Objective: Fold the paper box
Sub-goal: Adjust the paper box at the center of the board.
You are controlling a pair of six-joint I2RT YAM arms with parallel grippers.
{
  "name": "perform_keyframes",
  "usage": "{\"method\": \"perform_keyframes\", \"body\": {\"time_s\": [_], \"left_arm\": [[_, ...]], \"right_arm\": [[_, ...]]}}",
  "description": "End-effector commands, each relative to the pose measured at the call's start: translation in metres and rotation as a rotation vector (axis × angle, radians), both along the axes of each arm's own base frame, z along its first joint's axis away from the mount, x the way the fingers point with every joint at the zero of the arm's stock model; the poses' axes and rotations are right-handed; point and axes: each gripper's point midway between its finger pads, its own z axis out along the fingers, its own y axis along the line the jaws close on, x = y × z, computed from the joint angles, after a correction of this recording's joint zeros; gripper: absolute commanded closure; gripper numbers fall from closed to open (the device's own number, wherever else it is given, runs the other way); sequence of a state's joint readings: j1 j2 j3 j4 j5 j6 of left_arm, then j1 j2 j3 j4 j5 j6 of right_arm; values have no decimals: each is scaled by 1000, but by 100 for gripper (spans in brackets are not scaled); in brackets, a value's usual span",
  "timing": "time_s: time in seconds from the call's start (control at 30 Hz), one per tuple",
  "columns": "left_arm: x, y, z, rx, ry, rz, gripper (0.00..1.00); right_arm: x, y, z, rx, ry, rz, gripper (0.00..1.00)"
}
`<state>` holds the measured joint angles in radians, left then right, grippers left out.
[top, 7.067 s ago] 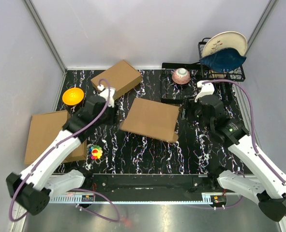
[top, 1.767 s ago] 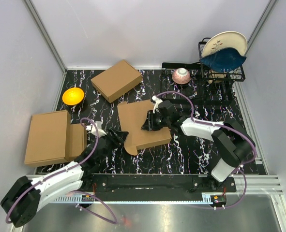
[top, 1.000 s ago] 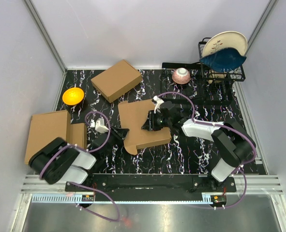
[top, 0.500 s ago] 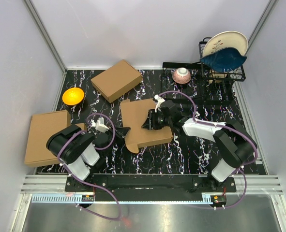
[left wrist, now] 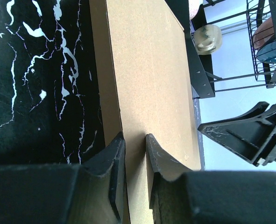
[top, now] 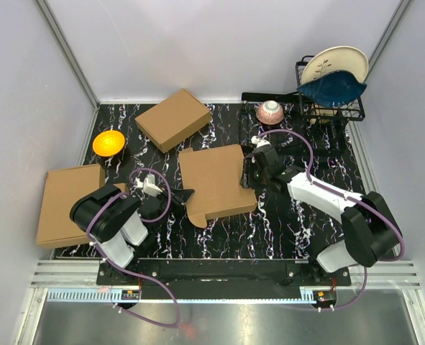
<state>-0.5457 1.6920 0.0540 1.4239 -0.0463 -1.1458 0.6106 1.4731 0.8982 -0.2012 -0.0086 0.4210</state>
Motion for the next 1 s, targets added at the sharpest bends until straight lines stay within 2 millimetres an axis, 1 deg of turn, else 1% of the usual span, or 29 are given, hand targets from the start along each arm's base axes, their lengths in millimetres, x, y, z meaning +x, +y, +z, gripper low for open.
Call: {"method": "perform_keyframes", "body": {"time_s": [0.0,0.07,0.13,0.17,0.33,0.43,0.47,0.53,0.57,0.6,0.73,0.77,0.8,0.83,0.87,0.97], "left_arm": [[-23,8,15,-3,-103,-47,90],[-22,8,17,-8,-109,-45,91],[-20,7,24,-22,-130,-42,92],[-23,4,27,-29,-135,-68,92],[-23,-1,47,-65,-194,-86,94],[-23,-6,60,-86,-225,-110,96],[-23,-7,69,-98,-250,-119,97],[-24,-11,65,-73,-231,-142,97],[-20,-14,83,-75,-287,-150,98],[-16,-17,76,-42,-255,-156,98],[-7,-13,76,70,-234,-136,100],[-7,-14,86,84,-265,-133,100],[-7,-11,76,116,-229,-127,100],[-7,-12,78,122,-231,-128,100],[-7,-12,74,141,-216,-132,100],[-7,-16,70,167,-193,-146,100]], "right_arm": [[-3,-30,-23,-143,20,-53,54],[-8,-34,-38,-164,59,-59,54],[-13,-36,-49,-172,86,-62,55],[-14,-36,-52,-173,93,-63,56],[-22,-39,-72,-171,144,-83,61],[-23,-39,-77,-160,169,-98,63],[-24,-39,-79,-157,179,-101,64],[-24,-38,-82,-160,197,-106,64],[-25,-39,-84,-160,205,-111,64],[-24,-38,-84,-158,206,-112,64],[-29,-38,-94,-166,251,-115,64],[-29,-36,-94,-161,253,-109,64],[-29,-36,-95,-158,259,-110,64],[-29,-35,-96,-155,261,-108,64],[-30,-34,-97,-152,265,-104,64],[-31,-31,-99,-142,275,-92,64]]}}
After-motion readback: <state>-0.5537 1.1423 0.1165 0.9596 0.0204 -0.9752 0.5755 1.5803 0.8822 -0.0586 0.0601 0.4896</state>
